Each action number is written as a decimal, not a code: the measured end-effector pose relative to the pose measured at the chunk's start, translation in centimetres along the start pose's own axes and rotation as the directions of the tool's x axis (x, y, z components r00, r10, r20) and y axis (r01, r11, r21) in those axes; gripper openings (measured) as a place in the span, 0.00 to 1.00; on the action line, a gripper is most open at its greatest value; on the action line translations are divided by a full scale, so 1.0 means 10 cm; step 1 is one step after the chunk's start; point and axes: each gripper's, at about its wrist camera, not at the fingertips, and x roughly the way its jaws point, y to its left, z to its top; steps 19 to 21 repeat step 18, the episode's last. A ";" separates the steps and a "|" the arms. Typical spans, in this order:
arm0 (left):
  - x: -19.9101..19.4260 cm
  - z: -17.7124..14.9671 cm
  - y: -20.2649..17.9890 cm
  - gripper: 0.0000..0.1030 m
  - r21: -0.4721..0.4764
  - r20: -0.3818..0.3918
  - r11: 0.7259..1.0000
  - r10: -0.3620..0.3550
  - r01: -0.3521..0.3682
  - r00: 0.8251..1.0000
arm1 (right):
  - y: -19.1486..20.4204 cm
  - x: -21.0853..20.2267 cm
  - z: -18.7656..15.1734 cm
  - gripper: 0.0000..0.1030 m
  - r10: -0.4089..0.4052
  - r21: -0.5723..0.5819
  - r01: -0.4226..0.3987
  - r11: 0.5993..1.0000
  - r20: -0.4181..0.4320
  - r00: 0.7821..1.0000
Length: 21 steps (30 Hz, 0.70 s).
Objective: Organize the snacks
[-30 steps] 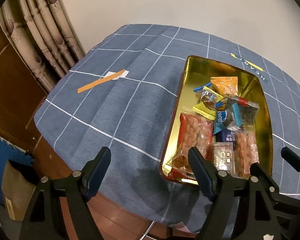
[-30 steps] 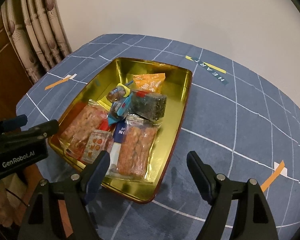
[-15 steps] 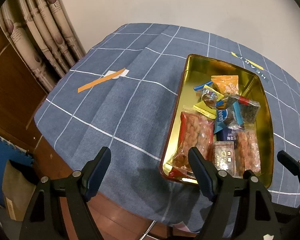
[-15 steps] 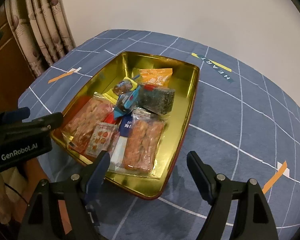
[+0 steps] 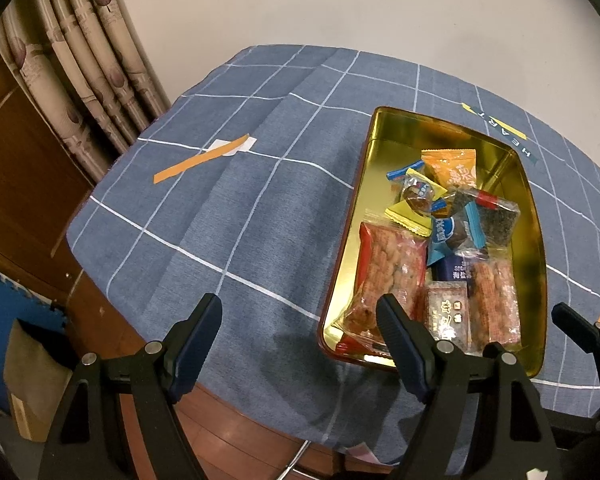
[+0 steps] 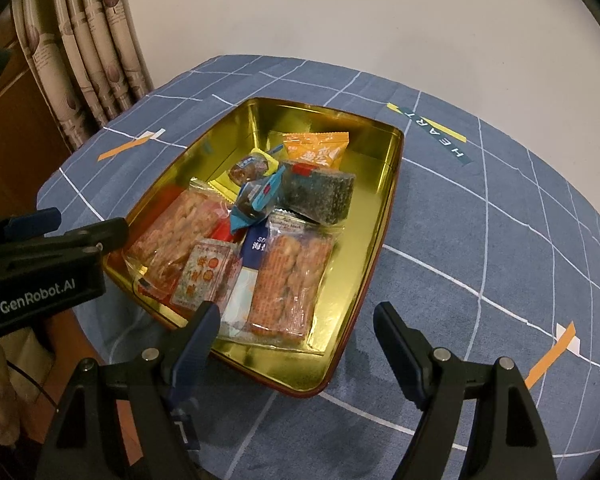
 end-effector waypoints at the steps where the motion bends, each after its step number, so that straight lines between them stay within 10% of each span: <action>1: 0.00 0.00 -0.01 0.74 0.002 -0.002 1.000 -0.002 0.002 1.000 | 0.00 0.00 0.00 0.79 0.002 0.002 -0.002 1.000 0.000 1.000; 21: 0.04 0.01 0.01 0.78 0.003 -0.014 1.000 -0.021 0.021 1.000 | -0.01 0.00 -0.01 0.79 0.003 0.005 -0.003 1.000 -0.003 1.000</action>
